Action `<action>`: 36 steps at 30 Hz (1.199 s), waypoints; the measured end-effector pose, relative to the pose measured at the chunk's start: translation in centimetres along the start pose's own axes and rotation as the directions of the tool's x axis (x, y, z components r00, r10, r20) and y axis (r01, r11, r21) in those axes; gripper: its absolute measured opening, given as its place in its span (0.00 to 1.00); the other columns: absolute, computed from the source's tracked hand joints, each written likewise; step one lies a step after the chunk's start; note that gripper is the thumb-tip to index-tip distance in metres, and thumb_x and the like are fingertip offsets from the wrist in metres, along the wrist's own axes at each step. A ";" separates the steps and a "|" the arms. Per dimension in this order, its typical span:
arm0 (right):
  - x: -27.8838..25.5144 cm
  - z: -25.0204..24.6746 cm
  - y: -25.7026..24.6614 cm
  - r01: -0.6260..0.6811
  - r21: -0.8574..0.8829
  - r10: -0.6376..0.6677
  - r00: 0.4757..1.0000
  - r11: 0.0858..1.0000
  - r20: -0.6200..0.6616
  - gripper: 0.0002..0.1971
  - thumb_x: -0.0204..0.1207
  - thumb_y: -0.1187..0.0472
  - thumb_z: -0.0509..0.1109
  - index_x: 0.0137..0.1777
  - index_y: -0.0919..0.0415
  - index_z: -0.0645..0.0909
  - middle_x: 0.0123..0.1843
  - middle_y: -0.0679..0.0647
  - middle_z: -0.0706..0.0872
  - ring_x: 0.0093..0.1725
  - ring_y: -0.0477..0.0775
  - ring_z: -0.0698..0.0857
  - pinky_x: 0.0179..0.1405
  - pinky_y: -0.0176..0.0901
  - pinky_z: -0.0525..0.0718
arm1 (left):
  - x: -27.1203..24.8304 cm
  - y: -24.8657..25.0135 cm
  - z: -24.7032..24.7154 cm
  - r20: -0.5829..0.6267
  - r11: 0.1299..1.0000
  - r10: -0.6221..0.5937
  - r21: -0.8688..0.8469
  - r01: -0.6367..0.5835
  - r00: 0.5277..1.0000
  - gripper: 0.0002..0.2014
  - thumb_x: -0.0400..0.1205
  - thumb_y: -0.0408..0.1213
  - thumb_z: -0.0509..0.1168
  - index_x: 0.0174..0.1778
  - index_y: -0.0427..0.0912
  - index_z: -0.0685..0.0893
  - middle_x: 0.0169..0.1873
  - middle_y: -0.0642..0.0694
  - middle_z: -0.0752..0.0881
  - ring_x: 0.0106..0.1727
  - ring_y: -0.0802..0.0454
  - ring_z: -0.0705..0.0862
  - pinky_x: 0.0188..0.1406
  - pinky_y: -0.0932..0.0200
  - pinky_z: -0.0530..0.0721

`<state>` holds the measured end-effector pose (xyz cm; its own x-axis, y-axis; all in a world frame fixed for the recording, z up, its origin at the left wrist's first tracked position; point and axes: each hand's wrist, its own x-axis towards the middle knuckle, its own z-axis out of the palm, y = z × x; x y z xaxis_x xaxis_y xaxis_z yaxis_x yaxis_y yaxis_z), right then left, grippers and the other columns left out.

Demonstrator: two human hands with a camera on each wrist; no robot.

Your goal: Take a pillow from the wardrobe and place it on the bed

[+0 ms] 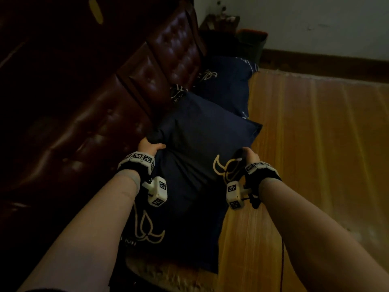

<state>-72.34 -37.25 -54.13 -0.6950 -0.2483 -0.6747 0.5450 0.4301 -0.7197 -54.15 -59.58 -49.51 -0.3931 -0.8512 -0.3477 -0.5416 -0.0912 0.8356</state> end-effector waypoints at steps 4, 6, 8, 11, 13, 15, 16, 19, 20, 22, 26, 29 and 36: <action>3.6 2.0 0.9 -0.044 0.040 0.046 0.998 0.998 -0.051 0.28 0.83 0.56 0.59 0.81 0.64 0.59 0.80 0.61 0.67 0.77 0.64 0.69 0.71 0.52 0.70 | 4.5 -3.3 0.6 0.035 0.993 -0.098 0.067 0.096 0.995 0.39 0.76 0.38 0.71 0.79 0.38 0.57 0.77 0.34 0.67 0.76 0.37 0.69 0.77 0.45 0.68; 4.7 2.7 3.2 -0.124 -0.125 0.110 0.988 0.984 -0.110 0.28 0.84 0.57 0.57 0.81 0.64 0.58 0.81 0.64 0.63 0.79 0.66 0.65 0.76 0.54 0.66 | 6.1 -6.1 0.6 0.059 0.978 -0.164 0.138 0.155 0.985 0.42 0.77 0.39 0.70 0.81 0.42 0.51 0.80 0.34 0.62 0.79 0.37 0.65 0.79 0.44 0.65; 5.7 3.3 6.0 -0.214 -0.292 0.194 0.976 0.932 -0.098 0.30 0.83 0.57 0.60 0.82 0.60 0.56 0.83 0.66 0.59 0.80 0.69 0.63 0.77 0.59 0.68 | 7.3 -9.2 0.9 0.105 0.959 -0.213 0.215 0.187 0.971 0.42 0.77 0.36 0.70 0.81 0.42 0.52 0.80 0.33 0.62 0.79 0.37 0.65 0.78 0.44 0.64; 7.1 5.0 8.6 -0.312 -0.251 0.301 0.950 0.916 -0.083 0.37 0.80 0.51 0.65 0.82 0.65 0.53 0.83 0.66 0.60 0.80 0.69 0.64 0.74 0.59 0.68 | 8.7 -13.6 1.6 0.167 0.903 -0.309 0.361 0.234 0.936 0.42 0.75 0.31 0.72 0.81 0.41 0.55 0.78 0.32 0.66 0.77 0.35 0.68 0.78 0.42 0.67; 8.4 6.4 10.3 -0.326 -0.133 0.315 0.944 0.936 -0.097 0.39 0.77 0.52 0.69 0.81 0.68 0.54 0.80 0.68 0.66 0.77 0.68 0.70 0.73 0.59 0.71 | 9.5 -15.7 2.0 0.206 0.867 -0.357 0.436 0.241 0.911 0.42 0.74 0.30 0.72 0.80 0.39 0.55 0.76 0.32 0.68 0.76 0.34 0.69 0.77 0.42 0.68; 9.3 8.0 11.2 -0.269 0.028 0.270 0.961 0.963 -0.054 0.39 0.76 0.58 0.71 0.81 0.68 0.54 0.73 0.66 0.74 0.69 0.57 0.82 0.64 0.50 0.82 | 10.3 -17.2 2.1 0.231 0.854 -0.368 0.468 0.229 0.901 0.43 0.74 0.29 0.72 0.80 0.38 0.54 0.76 0.31 0.68 0.76 0.35 0.69 0.77 0.43 0.68; 10.1 8.8 11.9 -0.254 0.050 0.256 0.966 0.966 -0.030 0.42 0.75 0.59 0.72 0.82 0.68 0.53 0.71 0.64 0.76 0.67 0.52 0.84 0.62 0.46 0.84 | 10.7 -18.0 1.9 0.239 0.848 -0.379 0.477 0.232 0.894 0.43 0.74 0.28 0.72 0.81 0.38 0.54 0.76 0.31 0.68 0.76 0.35 0.69 0.77 0.44 0.68; 10.5 10.9 12.5 -0.247 -0.143 0.244 0.969 0.959 -0.033 0.54 0.68 0.51 0.77 0.84 0.60 0.42 0.83 0.63 0.59 0.81 0.64 0.64 0.80 0.58 0.65 | 11.5 -19.8 1.5 0.256 0.836 -0.414 0.487 0.254 0.873 0.46 0.75 0.31 0.72 0.82 0.41 0.49 0.79 0.34 0.65 0.78 0.36 0.67 0.77 0.45 0.67; 10.7 11.6 12.6 -0.244 -0.204 0.241 0.970 0.948 -0.042 0.56 0.69 0.52 0.77 0.84 0.59 0.39 0.84 0.63 0.56 0.82 0.66 0.60 0.81 0.58 0.62 | 11.8 -20.3 1.5 0.266 0.837 -0.422 0.482 0.259 0.867 0.46 0.75 0.32 0.72 0.82 0.42 0.48 0.79 0.35 0.64 0.78 0.36 0.67 0.77 0.45 0.67; 10.8 12.5 13.3 -0.248 -0.297 0.242 0.968 0.922 -0.058 0.57 0.71 0.55 0.76 0.83 0.57 0.32 0.84 0.66 0.55 0.82 0.66 0.61 0.79 0.56 0.62 | 11.8 -21.3 1.3 0.297 0.833 -0.441 0.487 0.263 0.847 0.47 0.75 0.34 0.72 0.83 0.42 0.47 0.79 0.35 0.64 0.79 0.37 0.66 0.79 0.45 0.66; 10.8 13.8 15.2 -0.259 -0.509 0.275 0.960 0.820 -0.047 0.57 0.72 0.49 0.73 0.81 0.53 0.27 0.81 0.69 0.64 0.76 0.67 0.72 0.75 0.56 0.69 | 11.7 -22.9 0.9 0.336 0.758 -0.484 0.623 0.195 0.808 0.46 0.73 0.29 0.73 0.82 0.40 0.52 0.78 0.36 0.68 0.78 0.39 0.68 0.77 0.50 0.65; 10.9 13.3 15.0 -0.228 -0.563 0.283 0.959 0.794 0.011 0.57 0.71 0.46 0.73 0.82 0.53 0.28 0.84 0.65 0.57 0.79 0.67 0.66 0.77 0.56 0.66 | 11.8 -22.4 0.3 0.342 0.646 -0.561 0.750 0.141 0.754 0.38 0.75 0.30 0.71 0.80 0.36 0.60 0.76 0.35 0.71 0.76 0.40 0.71 0.75 0.54 0.68; 9.7 12.1 12.4 -0.236 -0.498 0.228 0.971 0.834 -0.078 0.51 0.73 0.50 0.71 0.83 0.51 0.36 0.81 0.68 0.62 0.78 0.70 0.67 0.77 0.58 0.68 | 10.4 -19.1 -0.3 0.269 0.642 -0.411 0.764 0.067 0.871 0.37 0.79 0.30 0.64 0.82 0.45 0.53 0.70 0.32 0.76 0.67 0.36 0.79 0.66 0.49 0.78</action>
<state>-66.67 -44.80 -71.59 -0.5869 -0.0752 -0.8062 0.3854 0.8497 -0.3598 -47.67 -66.87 -68.94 -0.3195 -0.5649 -0.7608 -0.9417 0.2790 0.1883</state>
